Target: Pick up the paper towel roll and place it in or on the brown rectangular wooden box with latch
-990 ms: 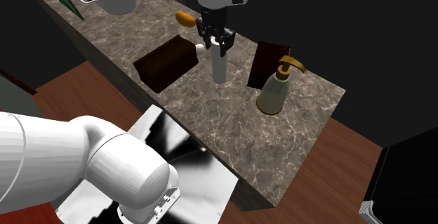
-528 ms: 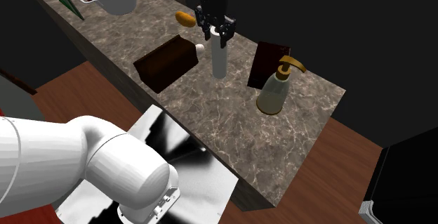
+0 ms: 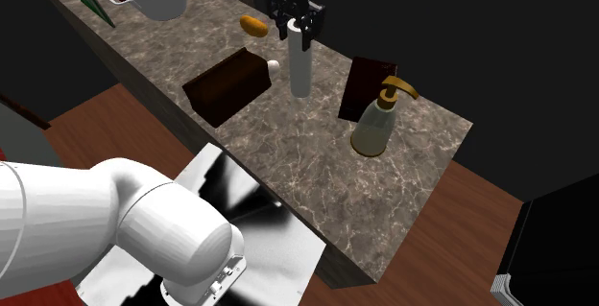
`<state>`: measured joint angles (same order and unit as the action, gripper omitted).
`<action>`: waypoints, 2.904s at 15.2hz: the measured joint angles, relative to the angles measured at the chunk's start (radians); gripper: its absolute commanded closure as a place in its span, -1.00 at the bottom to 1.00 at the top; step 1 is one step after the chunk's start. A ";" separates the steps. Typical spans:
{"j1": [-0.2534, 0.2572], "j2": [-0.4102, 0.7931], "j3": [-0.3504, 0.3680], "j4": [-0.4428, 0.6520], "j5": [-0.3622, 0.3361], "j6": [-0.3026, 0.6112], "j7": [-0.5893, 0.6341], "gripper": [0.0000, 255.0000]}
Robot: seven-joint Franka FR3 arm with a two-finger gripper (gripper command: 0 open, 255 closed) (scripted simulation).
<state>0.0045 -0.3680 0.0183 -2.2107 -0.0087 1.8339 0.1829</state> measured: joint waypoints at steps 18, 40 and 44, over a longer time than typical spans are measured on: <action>-0.045 0.235 -0.076 0.436 -0.014 -0.200 -0.120 1.00; -0.157 0.718 -0.157 1.056 0.039 -0.337 -0.304 1.00; -0.151 0.692 -0.156 0.959 0.035 -0.267 -0.301 1.00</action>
<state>-0.1467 0.3235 -0.1373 -1.2517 0.0264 1.5672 -0.1180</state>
